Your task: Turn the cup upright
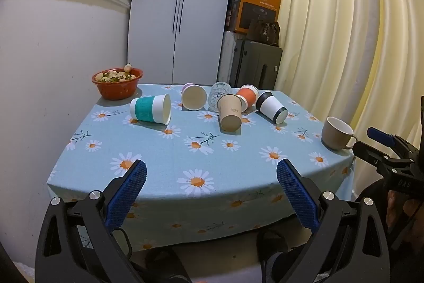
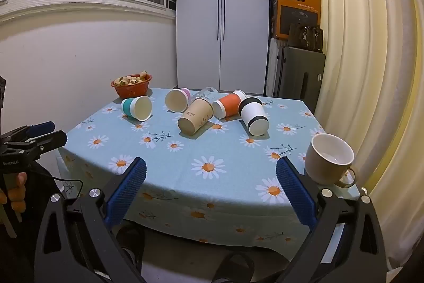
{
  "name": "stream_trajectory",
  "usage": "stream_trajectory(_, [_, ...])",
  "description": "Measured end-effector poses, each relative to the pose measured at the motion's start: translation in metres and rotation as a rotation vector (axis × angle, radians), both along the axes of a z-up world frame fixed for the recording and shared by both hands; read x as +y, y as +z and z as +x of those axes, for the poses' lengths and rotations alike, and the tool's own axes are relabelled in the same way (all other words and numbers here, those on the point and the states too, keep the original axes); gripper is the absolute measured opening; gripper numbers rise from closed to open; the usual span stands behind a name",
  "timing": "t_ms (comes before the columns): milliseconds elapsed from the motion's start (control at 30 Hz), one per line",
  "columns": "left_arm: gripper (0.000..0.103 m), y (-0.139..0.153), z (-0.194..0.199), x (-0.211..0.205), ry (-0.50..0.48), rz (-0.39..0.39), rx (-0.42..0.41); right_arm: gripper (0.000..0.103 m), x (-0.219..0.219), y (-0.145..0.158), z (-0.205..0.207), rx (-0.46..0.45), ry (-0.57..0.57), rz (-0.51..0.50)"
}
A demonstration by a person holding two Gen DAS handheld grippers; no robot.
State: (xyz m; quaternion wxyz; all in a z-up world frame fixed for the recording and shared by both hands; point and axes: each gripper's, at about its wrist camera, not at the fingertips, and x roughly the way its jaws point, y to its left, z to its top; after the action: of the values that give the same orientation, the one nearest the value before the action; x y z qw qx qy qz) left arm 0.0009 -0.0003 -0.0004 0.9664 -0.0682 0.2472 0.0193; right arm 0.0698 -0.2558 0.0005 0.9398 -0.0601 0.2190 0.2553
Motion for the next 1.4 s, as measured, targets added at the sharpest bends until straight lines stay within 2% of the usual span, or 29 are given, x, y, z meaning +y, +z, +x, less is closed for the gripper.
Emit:
stream_trajectory(533, [0.096, 0.0004, -0.0017, -0.0037, -0.004, 0.003, -0.006, 0.098, -0.0008, 0.0044, 0.0009, 0.006, -0.001, -0.009])
stream_trajectory(600, [0.096, 0.0005, -0.0017, -0.0041, -0.003, 0.004, -0.006, 0.097, 0.0013, -0.0029, 0.001, 0.005, -0.002, -0.008])
stream_trajectory(1400, [0.096, -0.0018, 0.0006, -0.0049, -0.005, 0.006, -0.005, 0.098, 0.0022, -0.005, 0.0023, 0.017, 0.007, -0.015])
